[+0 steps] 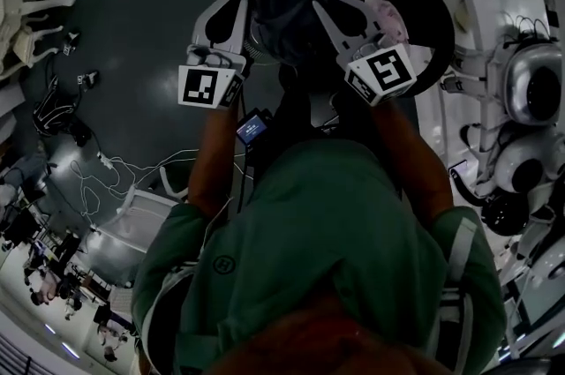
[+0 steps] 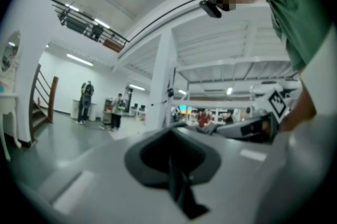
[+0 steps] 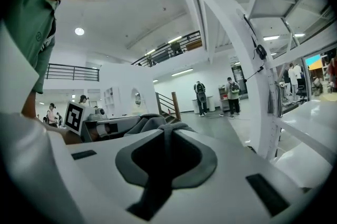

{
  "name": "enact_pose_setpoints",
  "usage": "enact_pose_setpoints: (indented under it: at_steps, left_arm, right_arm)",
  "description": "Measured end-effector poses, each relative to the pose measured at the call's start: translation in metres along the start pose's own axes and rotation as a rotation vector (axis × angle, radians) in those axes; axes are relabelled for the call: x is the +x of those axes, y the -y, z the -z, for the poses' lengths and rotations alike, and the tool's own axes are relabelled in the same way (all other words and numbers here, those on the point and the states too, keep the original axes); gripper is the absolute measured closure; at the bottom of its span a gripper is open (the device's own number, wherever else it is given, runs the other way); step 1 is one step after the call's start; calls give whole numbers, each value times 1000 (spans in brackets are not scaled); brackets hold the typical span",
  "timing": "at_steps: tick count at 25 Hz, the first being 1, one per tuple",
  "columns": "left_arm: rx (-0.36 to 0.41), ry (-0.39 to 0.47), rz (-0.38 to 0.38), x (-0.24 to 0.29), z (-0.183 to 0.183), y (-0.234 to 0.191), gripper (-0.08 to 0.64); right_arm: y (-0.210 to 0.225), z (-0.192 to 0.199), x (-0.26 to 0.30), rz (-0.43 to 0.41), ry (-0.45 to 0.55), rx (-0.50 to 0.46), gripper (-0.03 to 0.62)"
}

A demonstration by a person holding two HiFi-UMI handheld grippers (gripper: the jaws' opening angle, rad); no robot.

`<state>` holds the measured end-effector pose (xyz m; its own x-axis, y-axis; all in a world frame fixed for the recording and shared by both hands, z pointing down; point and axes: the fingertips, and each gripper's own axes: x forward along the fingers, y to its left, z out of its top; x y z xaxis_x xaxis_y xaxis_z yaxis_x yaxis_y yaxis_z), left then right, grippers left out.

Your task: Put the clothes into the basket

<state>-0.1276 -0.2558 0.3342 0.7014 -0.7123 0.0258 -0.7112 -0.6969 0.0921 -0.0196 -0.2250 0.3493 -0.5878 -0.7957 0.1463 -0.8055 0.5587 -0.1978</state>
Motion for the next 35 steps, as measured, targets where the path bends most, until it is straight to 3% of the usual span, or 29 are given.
enact_pose_setpoints:
  at_steps: [6,13,17,24,35]
  left_arm:
    - [-1,33,-58,-42,-1,-33,552]
    - [4,-82,-141,-67,46,-58,552]
    - [-34,-153,-187,-95,77,-70,552]
    - [-65,-198,-194,-110,119,-101,552]
    - [-126,-322,-210,-125,185,-109,552]
  right_arm:
    - [-36,17,32,-70,-50,12,558]
    - [-50,66,57,-137,-143,14,558]
    - [-70,96,68,-188,-224,31,558]
    - [-75,143,97,-163,-288,27,558]
    - [-72,211,112,-149,-425,52,558]
